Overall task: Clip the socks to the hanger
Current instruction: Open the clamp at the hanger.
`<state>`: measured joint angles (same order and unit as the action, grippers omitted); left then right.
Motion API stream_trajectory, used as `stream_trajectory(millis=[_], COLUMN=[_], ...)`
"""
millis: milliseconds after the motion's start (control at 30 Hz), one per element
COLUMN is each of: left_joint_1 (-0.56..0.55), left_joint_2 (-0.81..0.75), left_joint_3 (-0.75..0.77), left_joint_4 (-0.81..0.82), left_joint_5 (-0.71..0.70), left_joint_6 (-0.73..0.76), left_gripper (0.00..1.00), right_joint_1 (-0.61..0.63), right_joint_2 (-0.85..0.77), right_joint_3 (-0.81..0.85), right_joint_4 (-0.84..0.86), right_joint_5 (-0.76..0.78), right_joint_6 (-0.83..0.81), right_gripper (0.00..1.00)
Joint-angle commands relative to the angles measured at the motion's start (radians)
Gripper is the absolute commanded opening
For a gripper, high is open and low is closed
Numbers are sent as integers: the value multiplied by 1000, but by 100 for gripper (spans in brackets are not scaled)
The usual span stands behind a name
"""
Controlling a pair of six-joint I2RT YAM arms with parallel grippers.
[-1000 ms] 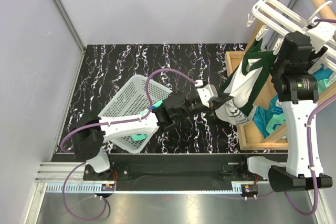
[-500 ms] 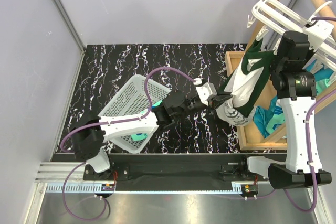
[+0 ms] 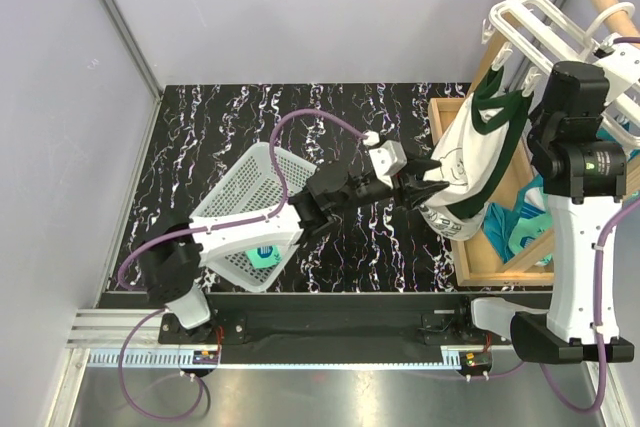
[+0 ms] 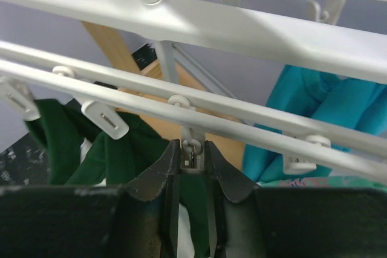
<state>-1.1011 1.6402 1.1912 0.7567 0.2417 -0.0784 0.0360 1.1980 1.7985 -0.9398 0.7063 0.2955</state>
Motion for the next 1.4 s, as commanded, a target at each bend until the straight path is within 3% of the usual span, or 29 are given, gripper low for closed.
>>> stream_trajectory(millis=[0, 133, 267, 333, 500, 633, 1000, 1133, 1367], left_joint_1=[-2, -2, 1, 3, 21, 24, 56, 60, 73], left_joint_2=[38, 156, 294, 383, 572, 652, 779, 819, 810], left_joint_3=[113, 224, 364, 454, 739, 844, 1027, 1099, 1036], left_joint_4=[82, 186, 286, 312, 359, 362, 377, 319, 434], left_joint_5=[128, 264, 288, 271, 278, 213, -22, -35, -53], left_joint_6=[-56, -102, -156, -194, -368, -457, -797, -853, -913], left_gripper=[49, 50, 53, 63, 56, 52, 45, 42, 41], right_joint_1=[-5, -4, -5, -4, -5, -5, -5, -5, -5], right_joint_2=[-9, -12, -20, -31, -63, -84, -100, -98, -97], right_joint_3=[70, 119, 150, 144, 111, 78, 56, 65, 65], right_joint_4=[-122, -194, -244, -252, -252, -237, -221, -225, -228], right_joint_5=[-171, -263, -303, -321, -415, -426, -479, -485, -496], right_joint_6=[88, 114, 120, 122, 126, 120, 122, 126, 131], right_gripper=[4, 4, 5, 5, 6, 6, 7, 7, 7])
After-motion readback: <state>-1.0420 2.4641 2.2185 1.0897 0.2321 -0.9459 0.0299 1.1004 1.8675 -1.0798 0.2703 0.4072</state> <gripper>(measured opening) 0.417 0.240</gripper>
